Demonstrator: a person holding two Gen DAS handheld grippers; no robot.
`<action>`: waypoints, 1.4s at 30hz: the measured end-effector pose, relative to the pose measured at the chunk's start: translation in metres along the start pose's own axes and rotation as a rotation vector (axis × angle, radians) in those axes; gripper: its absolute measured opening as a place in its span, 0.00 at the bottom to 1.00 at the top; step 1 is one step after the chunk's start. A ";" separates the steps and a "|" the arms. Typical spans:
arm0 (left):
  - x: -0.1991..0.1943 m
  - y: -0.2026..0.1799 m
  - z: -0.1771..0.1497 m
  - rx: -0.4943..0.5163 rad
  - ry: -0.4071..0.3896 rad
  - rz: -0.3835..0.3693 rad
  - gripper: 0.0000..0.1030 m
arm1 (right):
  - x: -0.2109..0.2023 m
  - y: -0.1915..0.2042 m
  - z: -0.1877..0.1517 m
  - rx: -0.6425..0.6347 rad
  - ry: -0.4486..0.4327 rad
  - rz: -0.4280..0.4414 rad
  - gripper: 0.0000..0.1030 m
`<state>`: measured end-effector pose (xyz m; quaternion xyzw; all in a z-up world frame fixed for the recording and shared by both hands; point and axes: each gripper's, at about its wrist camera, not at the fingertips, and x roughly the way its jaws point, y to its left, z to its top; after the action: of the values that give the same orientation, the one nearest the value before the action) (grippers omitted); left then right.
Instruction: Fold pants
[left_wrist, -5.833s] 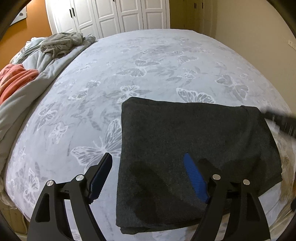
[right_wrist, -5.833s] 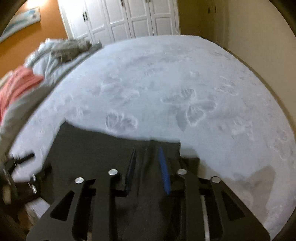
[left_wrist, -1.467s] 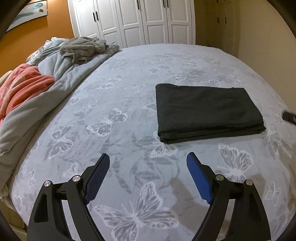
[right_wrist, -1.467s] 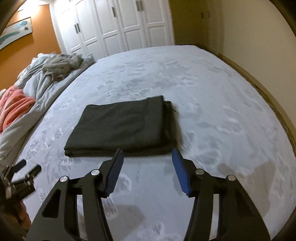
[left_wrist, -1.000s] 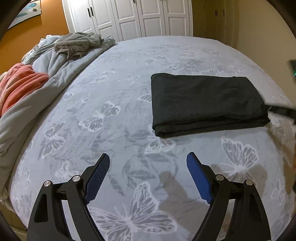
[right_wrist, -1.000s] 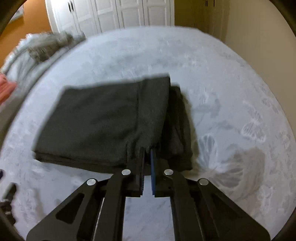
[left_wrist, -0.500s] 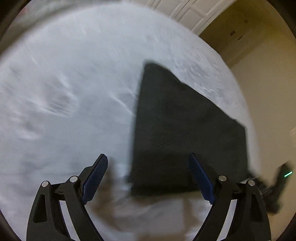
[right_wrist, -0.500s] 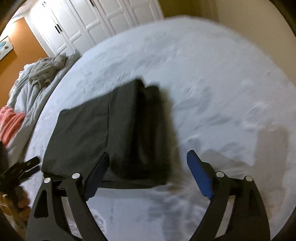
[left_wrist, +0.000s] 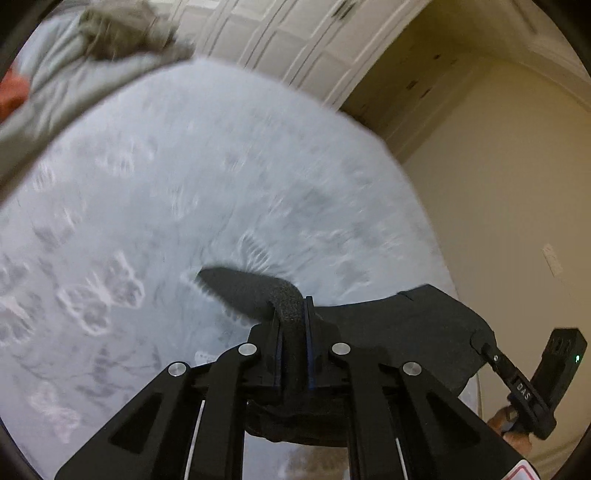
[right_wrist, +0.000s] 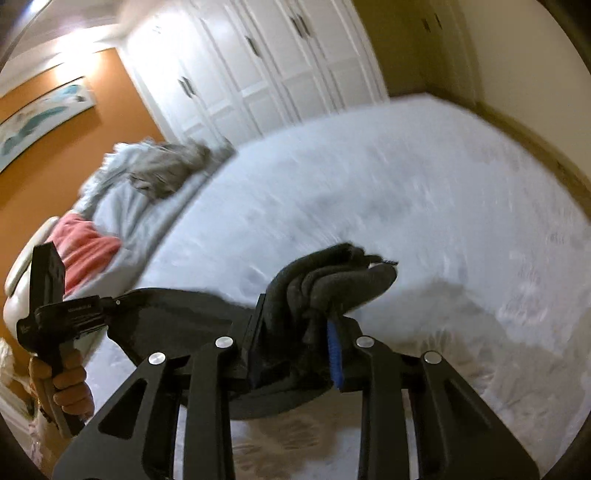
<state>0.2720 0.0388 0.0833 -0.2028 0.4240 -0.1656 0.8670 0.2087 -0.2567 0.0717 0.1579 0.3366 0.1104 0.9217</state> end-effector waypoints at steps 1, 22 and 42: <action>-0.016 -0.007 -0.001 0.026 -0.024 0.010 0.06 | -0.015 0.009 0.002 -0.026 -0.019 0.001 0.26; 0.029 0.069 -0.127 -0.167 0.206 0.189 0.81 | 0.020 -0.048 -0.104 0.085 0.216 -0.222 0.84; 0.076 0.069 -0.080 -0.004 0.147 0.382 0.29 | 0.053 -0.059 -0.084 0.030 0.157 -0.329 0.34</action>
<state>0.2603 0.0463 -0.0466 -0.1079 0.5171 -0.0115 0.8490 0.1990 -0.2768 -0.0418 0.1052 0.4305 -0.0350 0.8958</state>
